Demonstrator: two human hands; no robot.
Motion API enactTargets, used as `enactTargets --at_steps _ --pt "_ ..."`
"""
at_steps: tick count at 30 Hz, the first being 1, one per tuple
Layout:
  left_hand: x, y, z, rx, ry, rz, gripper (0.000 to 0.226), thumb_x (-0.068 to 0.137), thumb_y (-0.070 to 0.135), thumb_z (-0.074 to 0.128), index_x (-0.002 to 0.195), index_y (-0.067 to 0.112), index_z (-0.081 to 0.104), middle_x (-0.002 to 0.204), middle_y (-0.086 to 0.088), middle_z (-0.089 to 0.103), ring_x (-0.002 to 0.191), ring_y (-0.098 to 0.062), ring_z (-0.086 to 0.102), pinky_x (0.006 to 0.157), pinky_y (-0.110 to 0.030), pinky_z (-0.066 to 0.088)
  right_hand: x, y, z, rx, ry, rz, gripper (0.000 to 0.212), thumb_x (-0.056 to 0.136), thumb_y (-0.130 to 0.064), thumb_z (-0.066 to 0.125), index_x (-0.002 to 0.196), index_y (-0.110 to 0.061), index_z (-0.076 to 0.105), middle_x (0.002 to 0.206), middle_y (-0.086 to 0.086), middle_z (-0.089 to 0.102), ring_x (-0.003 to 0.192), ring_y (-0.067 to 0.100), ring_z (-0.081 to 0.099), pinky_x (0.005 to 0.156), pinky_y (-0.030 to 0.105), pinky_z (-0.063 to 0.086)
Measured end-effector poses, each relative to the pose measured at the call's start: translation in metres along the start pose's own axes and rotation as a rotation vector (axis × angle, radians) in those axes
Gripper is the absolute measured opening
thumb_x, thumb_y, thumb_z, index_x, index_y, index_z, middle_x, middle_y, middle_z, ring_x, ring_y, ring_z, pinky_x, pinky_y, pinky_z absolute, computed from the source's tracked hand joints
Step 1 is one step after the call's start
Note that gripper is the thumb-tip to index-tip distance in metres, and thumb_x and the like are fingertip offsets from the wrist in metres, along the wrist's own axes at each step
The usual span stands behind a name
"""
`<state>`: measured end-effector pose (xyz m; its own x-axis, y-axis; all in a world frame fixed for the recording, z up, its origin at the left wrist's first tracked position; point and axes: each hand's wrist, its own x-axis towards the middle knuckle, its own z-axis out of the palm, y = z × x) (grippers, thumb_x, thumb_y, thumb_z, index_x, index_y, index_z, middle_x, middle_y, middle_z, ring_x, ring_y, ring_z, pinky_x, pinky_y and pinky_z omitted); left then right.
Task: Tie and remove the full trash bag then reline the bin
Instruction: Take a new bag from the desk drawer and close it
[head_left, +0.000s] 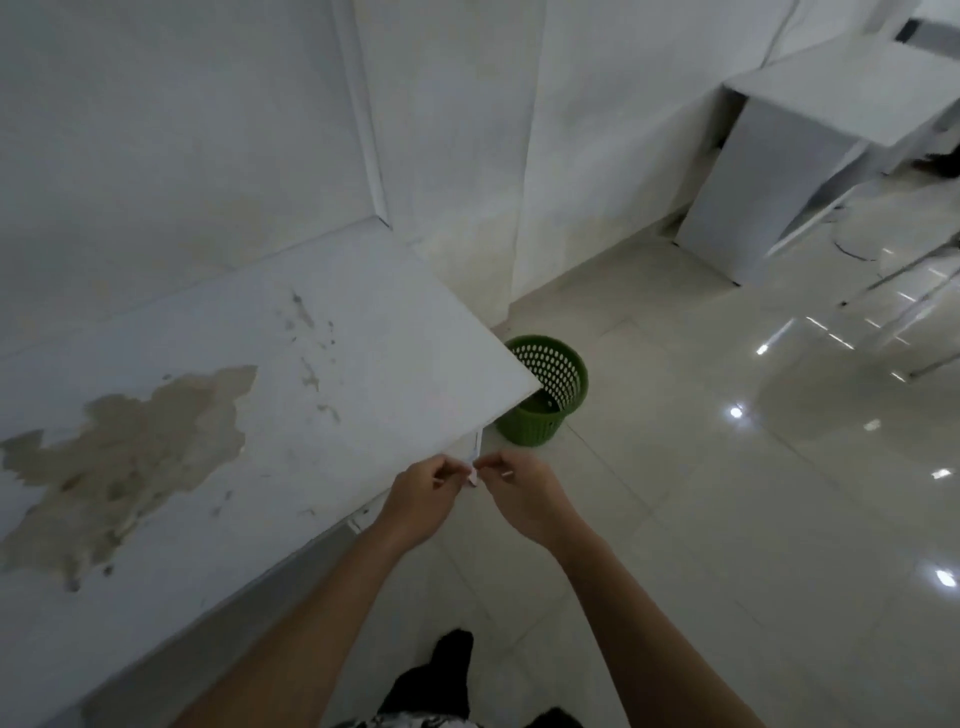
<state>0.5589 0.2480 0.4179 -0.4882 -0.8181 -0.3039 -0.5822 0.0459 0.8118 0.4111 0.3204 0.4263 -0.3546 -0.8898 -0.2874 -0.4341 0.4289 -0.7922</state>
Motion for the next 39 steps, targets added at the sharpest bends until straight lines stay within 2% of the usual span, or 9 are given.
enactTargets --at_steps 3,6,9,12,18,21,24,33,39 --pt "0.006 0.009 0.012 -0.016 0.116 -0.061 0.013 0.096 0.025 0.06 0.096 0.031 0.072 0.098 0.013 0.073 0.094 -0.007 0.067 0.079 -0.018 0.049 0.021 0.01 -0.018 -0.002 -0.097 -0.07 0.018 0.097 -0.02 0.056 0.106 -0.023 0.07 0.094 -0.012 0.066 0.086 0.006 0.063 0.069 0.012 0.043" --pt "-0.002 0.018 0.021 -0.058 0.269 -0.166 0.014 0.096 0.023 0.06 0.097 0.03 0.072 0.1 0.012 0.073 0.094 -0.007 0.067 0.084 -0.023 0.052 0.033 0.018 -0.034 -0.018 -0.214 -0.152 0.017 0.097 -0.017 0.057 0.107 -0.019 0.071 0.091 -0.015 0.065 0.08 -0.004 0.06 0.067 0.002 0.042" --pt "-0.012 0.016 0.027 -0.106 0.373 -0.219 0.015 0.096 0.021 0.059 0.096 0.029 0.072 0.1 0.012 0.073 0.094 -0.005 0.067 0.077 -0.011 0.048 0.047 0.023 -0.04 -0.061 -0.326 -0.205 0.018 0.099 -0.019 0.055 0.11 -0.021 0.069 0.104 -0.008 0.069 0.081 -0.008 0.06 0.065 0.001 0.042" --pt "-0.014 0.002 0.031 -0.035 0.424 -0.255 0.017 0.096 0.013 0.057 0.104 0.017 0.072 0.109 0.002 0.072 0.099 -0.011 0.064 0.081 -0.01 0.044 0.063 0.024 -0.034 -0.182 -0.417 -0.261 0.022 0.1 -0.018 0.053 0.119 -0.019 0.064 0.121 -0.002 0.066 0.098 0.009 0.062 0.082 0.016 0.047" --pt "0.011 -0.041 0.027 0.355 0.447 -0.212 0.041 0.098 0.02 0.052 0.139 0.018 0.052 0.147 -0.002 0.05 0.138 -0.026 0.04 0.109 -0.042 0.037 0.105 0.03 -0.003 -0.51 -0.395 -0.567 0.046 0.099 -0.018 0.05 0.144 -0.018 0.043 0.152 0.005 0.041 0.142 0.024 0.034 0.117 0.047 0.03" --pt "0.028 -0.084 0.042 0.521 0.488 -0.194 0.047 0.102 0.03 0.043 0.149 0.025 0.041 0.159 0.0 0.034 0.148 -0.027 0.025 0.118 -0.053 0.022 0.132 0.058 0.029 -0.725 -0.289 -0.667 0.055 0.099 -0.02 0.048 0.151 -0.021 0.032 0.163 0.005 0.024 0.151 0.024 0.015 0.123 0.051 0.013" --pt "0.035 -0.119 0.066 0.594 0.678 -0.115 0.044 0.103 0.033 0.041 0.146 0.027 0.047 0.156 0.002 0.041 0.146 -0.026 0.031 0.119 -0.053 0.021 0.146 0.096 0.054 -0.782 -0.08 -0.794 0.06 0.093 -0.014 0.052 0.15 -0.023 0.034 0.162 0.005 0.026 0.152 0.024 0.014 0.123 0.049 0.005" --pt "0.073 -0.183 0.093 0.767 1.164 0.206 0.04 0.1 0.036 0.045 0.138 0.028 0.056 0.144 0.005 0.055 0.137 -0.021 0.043 0.117 -0.046 0.019 0.192 0.148 0.116 -0.534 0.547 -1.139 0.057 0.076 -0.013 0.062 0.132 -0.021 0.051 0.136 0.005 0.054 0.135 0.025 0.04 0.12 0.051 0.015" --pt "0.082 -0.192 0.094 0.769 1.261 0.29 0.041 0.1 0.035 0.038 0.136 0.029 0.057 0.14 0.007 0.058 0.133 -0.019 0.045 0.117 -0.042 0.016 0.203 0.156 0.126 -0.45 0.676 -1.239 0.055 0.077 -0.011 0.062 0.131 -0.02 0.052 0.129 0.004 0.056 0.13 0.026 0.043 0.121 0.051 0.014"
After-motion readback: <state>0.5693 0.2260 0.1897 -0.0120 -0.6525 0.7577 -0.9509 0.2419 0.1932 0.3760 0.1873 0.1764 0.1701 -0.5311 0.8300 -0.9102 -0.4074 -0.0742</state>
